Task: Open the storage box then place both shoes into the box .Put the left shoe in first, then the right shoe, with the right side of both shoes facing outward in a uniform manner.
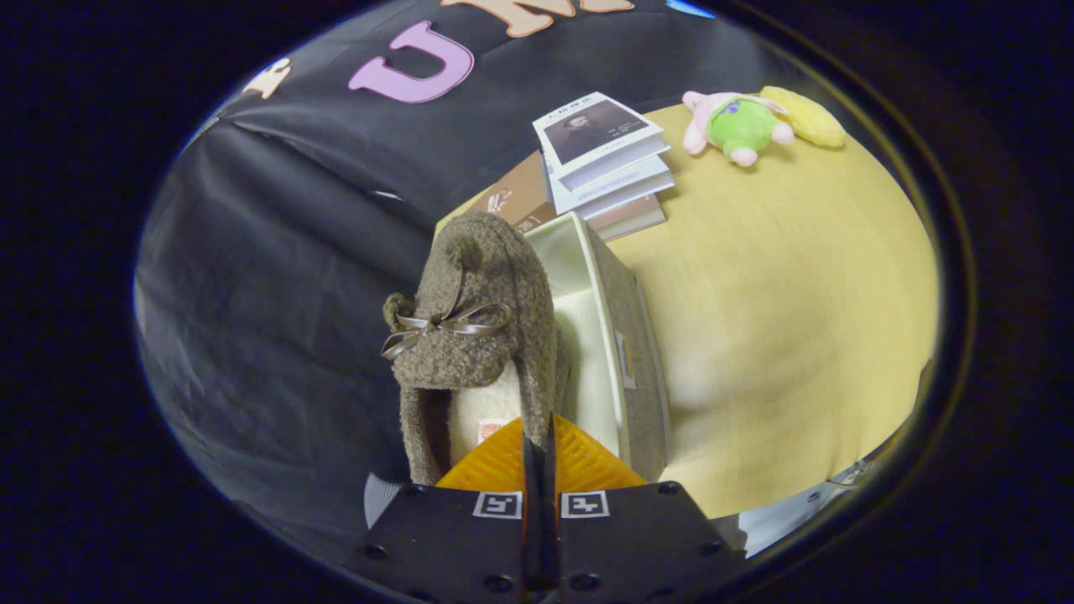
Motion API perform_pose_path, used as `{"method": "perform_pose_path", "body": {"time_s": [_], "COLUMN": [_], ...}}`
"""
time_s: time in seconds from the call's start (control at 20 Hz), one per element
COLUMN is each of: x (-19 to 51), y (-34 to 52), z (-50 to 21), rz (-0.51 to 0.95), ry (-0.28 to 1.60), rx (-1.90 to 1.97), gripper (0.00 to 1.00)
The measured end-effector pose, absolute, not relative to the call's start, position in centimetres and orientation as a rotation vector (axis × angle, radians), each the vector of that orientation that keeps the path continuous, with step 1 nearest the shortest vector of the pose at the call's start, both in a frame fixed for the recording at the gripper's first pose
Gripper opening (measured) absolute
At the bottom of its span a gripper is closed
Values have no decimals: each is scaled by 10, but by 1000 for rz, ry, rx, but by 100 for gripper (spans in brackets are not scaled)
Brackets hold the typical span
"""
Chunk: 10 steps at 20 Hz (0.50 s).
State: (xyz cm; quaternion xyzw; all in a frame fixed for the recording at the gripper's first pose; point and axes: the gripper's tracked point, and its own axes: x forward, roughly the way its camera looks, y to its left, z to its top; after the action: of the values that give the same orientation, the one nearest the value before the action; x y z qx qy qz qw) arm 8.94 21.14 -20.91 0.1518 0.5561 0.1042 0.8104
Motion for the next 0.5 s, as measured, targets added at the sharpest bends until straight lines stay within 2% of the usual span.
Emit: {"method": "perform_pose_path", "body": {"time_s": [0.5], "x": [90], "y": [202], "z": [-264], "rz": [26], "ry": [1163], "rx": [13], "gripper": [4]}}
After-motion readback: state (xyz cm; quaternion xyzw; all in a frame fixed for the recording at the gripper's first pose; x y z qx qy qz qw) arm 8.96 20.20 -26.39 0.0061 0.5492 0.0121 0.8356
